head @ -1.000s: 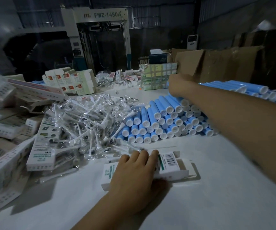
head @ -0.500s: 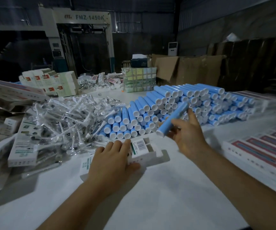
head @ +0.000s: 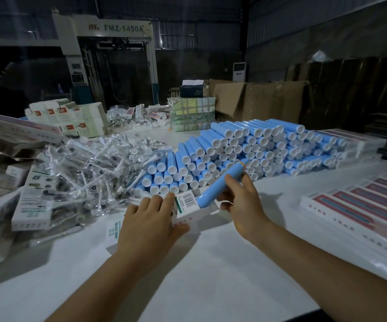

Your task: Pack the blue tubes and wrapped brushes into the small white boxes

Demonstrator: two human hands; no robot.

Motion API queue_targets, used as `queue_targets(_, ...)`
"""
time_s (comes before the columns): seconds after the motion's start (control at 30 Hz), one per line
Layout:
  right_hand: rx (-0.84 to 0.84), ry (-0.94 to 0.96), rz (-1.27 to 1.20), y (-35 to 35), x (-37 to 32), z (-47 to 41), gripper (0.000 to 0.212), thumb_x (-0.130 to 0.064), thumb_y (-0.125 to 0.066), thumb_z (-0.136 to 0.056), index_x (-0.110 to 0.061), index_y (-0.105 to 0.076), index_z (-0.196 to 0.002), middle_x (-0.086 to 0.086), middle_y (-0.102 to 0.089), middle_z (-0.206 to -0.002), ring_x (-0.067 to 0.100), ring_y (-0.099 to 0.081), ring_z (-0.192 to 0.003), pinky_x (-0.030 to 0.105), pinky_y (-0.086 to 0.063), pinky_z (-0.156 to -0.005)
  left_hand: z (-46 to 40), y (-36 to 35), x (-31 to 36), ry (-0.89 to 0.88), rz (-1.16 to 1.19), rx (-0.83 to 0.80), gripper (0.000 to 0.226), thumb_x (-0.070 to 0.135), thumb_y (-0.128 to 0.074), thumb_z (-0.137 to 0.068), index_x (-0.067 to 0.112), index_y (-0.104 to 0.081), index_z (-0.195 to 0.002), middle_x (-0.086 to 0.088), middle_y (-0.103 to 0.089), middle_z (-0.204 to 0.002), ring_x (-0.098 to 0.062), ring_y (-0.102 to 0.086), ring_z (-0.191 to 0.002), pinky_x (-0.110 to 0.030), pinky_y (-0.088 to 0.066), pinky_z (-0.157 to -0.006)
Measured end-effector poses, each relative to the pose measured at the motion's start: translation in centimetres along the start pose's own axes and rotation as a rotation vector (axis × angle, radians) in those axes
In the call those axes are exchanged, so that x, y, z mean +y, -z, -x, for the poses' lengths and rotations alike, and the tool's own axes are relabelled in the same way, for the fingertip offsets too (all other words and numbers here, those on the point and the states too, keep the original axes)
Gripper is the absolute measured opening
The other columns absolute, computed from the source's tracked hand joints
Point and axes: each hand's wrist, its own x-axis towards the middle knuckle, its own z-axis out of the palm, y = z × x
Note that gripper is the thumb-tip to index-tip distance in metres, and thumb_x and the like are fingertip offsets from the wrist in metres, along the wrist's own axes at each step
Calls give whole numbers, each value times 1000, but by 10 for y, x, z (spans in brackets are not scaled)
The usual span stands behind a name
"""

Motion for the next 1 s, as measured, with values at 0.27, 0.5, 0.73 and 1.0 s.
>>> queue_targets(0.27,-36,11,-58,4,5,-2,80,0,-64,-86,-47,-22,-136,5,-59,-59,13,-52,-49,26,-44,-46,-1,-2,-3,12,-24,23,79,73,-31,-84,28,-21,-147,10,-45,-131,-17,-42,-117,-33,-32,-92)
queue_targets(0.5,48,161,327,0,10,4,9,-23,-60,-93,-28,-66,-88,-13,-59,-52,3,-48,-47,17,-40,-46,0,-1,-1,19,-30,16,79,74,-29,-84,29,-18,-148,11,-43,-132,-16,-40,-118,-32,-31,-93)
queue_targets(0.73,40,185,486,-2,16,8,38,-36,-43,-99,-23,-69,-75,-19,-53,-46,-3,-46,-48,18,-35,-53,0,1,-2,37,-29,2,79,74,-27,-84,29,-17,-148,11,-43,-133,-16,-41,-118,-32,-32,-94)
queue_targets(1.0,148,157,341,-1,7,-3,34,-29,-50,-97,-17,-68,-70,-6,-50,-48,8,-47,-50,25,-36,-54,1,1,3,-6,-46,-43,77,72,-31,-86,26,-16,-146,7,-42,-133,-19,-39,-118,-35,-30,-95)
